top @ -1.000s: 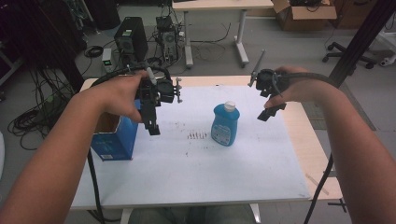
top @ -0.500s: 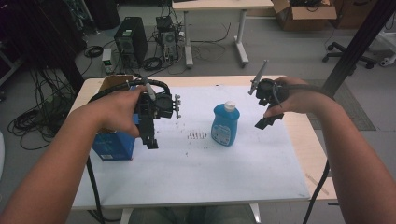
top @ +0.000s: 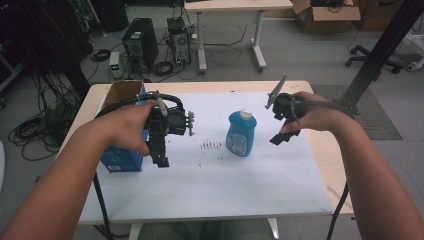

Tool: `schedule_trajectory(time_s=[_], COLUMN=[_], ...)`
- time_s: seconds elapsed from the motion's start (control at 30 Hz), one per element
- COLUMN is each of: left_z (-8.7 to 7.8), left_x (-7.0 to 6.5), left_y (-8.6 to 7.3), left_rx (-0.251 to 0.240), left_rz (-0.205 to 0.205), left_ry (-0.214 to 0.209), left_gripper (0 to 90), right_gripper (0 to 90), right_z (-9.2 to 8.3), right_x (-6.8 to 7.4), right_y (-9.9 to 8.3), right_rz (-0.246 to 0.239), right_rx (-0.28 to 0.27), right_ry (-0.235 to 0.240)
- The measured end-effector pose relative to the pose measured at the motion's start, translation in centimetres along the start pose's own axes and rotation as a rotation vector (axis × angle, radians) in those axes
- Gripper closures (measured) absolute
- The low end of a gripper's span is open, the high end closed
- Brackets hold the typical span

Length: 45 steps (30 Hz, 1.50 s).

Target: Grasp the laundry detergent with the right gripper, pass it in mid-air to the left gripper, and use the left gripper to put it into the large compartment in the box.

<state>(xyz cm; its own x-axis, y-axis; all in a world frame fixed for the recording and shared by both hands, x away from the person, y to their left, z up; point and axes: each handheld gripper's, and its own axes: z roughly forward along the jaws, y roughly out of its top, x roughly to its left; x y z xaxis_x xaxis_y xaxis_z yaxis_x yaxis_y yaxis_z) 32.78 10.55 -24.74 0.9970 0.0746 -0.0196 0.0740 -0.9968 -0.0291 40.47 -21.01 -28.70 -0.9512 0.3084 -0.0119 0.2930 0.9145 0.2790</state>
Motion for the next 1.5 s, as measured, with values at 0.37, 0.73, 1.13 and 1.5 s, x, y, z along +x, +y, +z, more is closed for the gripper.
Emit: schedule_trajectory(time_s=[0.37,0.73,1.13,1.5], left_z=[0.9,1.0,1.8,2.3], left_x=[-0.4,-0.7,-1.1,-1.2], left_y=[0.0,-0.1,-0.2,-0.1], left_rx=[0.004,0.010,0.010,0.005], left_rz=[-0.002,-0.001,0.008,0.011], left_ry=[-0.004,-0.003,-0.014,-0.019], left_gripper=[0.2,0.2,0.2,0.2], right_gripper=[4.4,4.3,4.3,4.1], right_z=[1.4,3.3,5.2,6.5], right_x=[0.2,0.0,-0.1,0.2], right_y=[-0.3,-0.5,-0.5,-0.5], right_rz=[0.004,0.027,0.047,0.069], right_rx=[-0.047,-0.098,-0.146,-0.198], right_ry=[-0.002,-0.001,0.011,0.014])
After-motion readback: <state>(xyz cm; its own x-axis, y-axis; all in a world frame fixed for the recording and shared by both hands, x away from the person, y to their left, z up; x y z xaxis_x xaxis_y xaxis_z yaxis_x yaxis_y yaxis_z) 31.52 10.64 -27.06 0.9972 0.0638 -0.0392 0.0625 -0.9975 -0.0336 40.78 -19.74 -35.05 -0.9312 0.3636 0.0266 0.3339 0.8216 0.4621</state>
